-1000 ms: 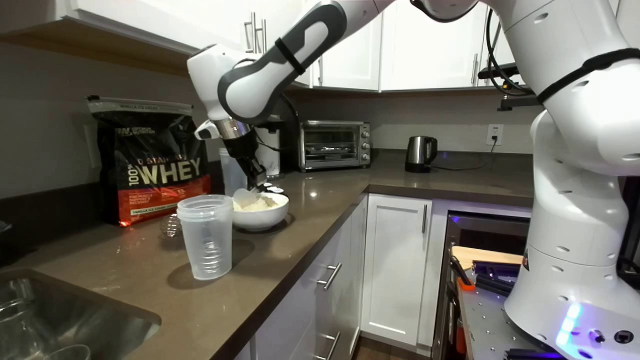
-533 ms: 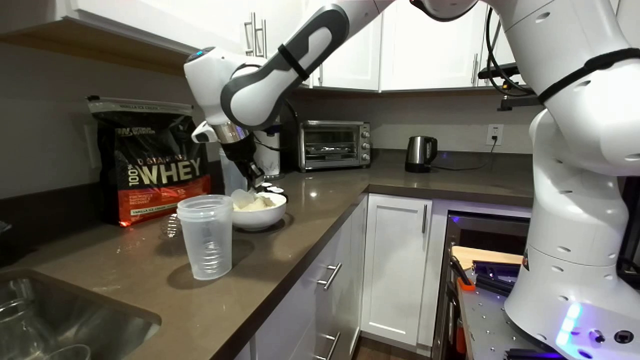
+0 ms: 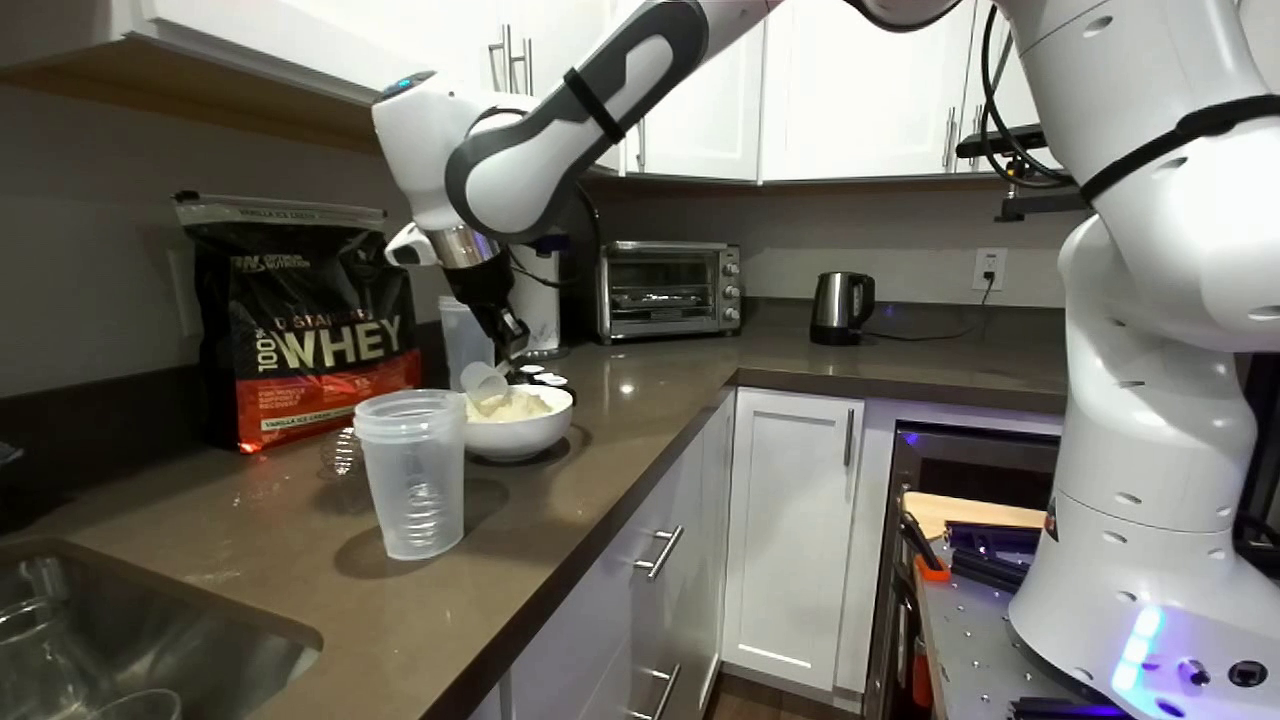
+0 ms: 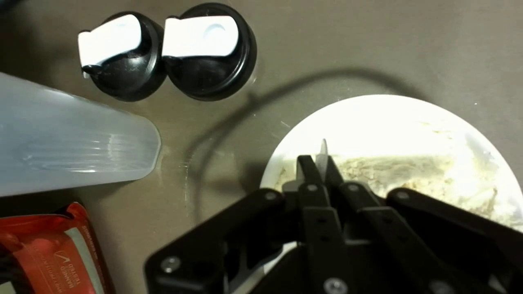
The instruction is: Use the measuring spoon to transfer one spoon of contents from the bowl to the cup at the left
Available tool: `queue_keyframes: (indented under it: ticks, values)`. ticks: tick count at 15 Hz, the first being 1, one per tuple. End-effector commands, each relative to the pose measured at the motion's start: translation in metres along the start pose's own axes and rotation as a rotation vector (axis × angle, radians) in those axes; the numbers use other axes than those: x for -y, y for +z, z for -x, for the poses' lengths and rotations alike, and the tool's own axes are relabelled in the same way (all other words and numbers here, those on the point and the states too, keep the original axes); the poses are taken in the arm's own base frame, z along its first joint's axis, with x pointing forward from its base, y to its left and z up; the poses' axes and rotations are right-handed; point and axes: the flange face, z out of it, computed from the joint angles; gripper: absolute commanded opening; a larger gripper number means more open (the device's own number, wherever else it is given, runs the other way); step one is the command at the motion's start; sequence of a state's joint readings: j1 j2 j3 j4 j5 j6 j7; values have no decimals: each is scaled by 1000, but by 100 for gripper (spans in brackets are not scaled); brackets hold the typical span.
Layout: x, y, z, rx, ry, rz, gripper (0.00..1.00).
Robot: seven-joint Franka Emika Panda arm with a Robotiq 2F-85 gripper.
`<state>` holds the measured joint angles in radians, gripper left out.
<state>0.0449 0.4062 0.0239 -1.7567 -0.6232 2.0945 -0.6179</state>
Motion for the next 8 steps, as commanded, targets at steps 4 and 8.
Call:
queue_keyframes:
  ticks: [4, 8]
  values:
    - [11, -4, 13, 15, 59, 53, 1]
    - [22, 5, 5, -18, 131, 92, 1]
